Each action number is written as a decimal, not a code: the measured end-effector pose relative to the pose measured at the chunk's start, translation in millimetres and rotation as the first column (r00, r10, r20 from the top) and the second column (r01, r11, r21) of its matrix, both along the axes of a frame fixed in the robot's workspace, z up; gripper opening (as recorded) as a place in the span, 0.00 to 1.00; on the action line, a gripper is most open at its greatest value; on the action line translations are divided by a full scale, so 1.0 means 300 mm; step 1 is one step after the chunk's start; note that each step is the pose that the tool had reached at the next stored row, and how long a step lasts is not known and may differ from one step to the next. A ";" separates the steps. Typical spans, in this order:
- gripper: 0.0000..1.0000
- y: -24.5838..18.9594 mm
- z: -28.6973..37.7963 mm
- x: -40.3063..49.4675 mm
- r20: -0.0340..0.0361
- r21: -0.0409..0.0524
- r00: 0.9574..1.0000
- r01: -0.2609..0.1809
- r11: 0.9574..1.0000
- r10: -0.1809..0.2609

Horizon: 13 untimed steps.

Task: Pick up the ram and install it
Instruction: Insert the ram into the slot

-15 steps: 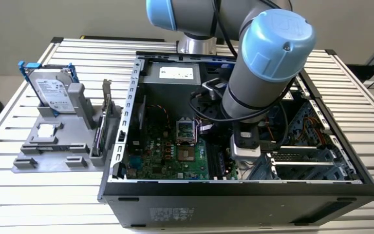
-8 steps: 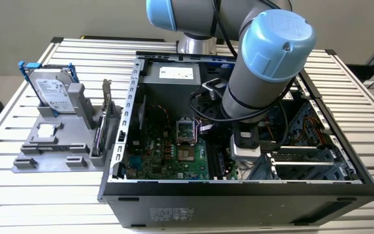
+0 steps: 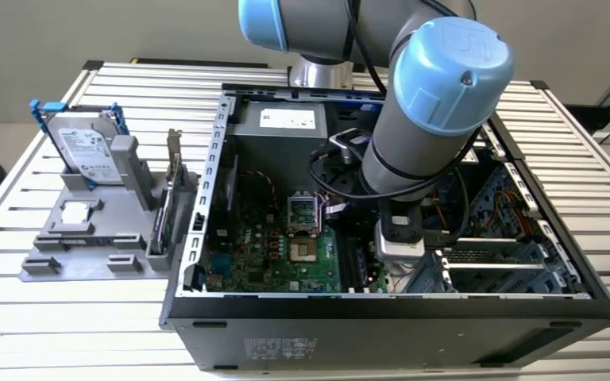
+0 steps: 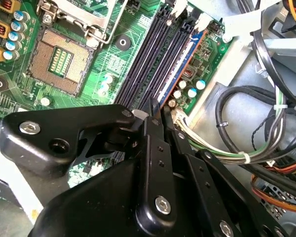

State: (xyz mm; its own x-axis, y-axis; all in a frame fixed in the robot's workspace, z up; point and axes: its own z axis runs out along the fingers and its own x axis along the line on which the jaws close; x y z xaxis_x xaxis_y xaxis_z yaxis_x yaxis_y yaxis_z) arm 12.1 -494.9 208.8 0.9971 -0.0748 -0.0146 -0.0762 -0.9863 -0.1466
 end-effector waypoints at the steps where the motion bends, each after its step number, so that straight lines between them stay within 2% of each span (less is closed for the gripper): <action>1: 1.00 0.000 0.000 0.000 0.000 0.000 1.000 0.000 1.000 0.000; 4: 1.00 0.000 0.007 0.000 0.000 0.000 1.000 0.000 1.000 0.000; 9: 1.00 0.000 0.077 0.000 0.000 0.000 1.000 0.000 1.000 0.000; 13: 1.00 0.000 0.122 0.000 0.001 0.000 1.000 0.000 1.000 0.000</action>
State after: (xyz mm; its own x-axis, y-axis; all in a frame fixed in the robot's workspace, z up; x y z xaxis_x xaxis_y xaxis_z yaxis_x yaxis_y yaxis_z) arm 12.2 -495.0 245.5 0.9971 -0.0750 -0.0134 -0.0762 -0.9863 -0.1465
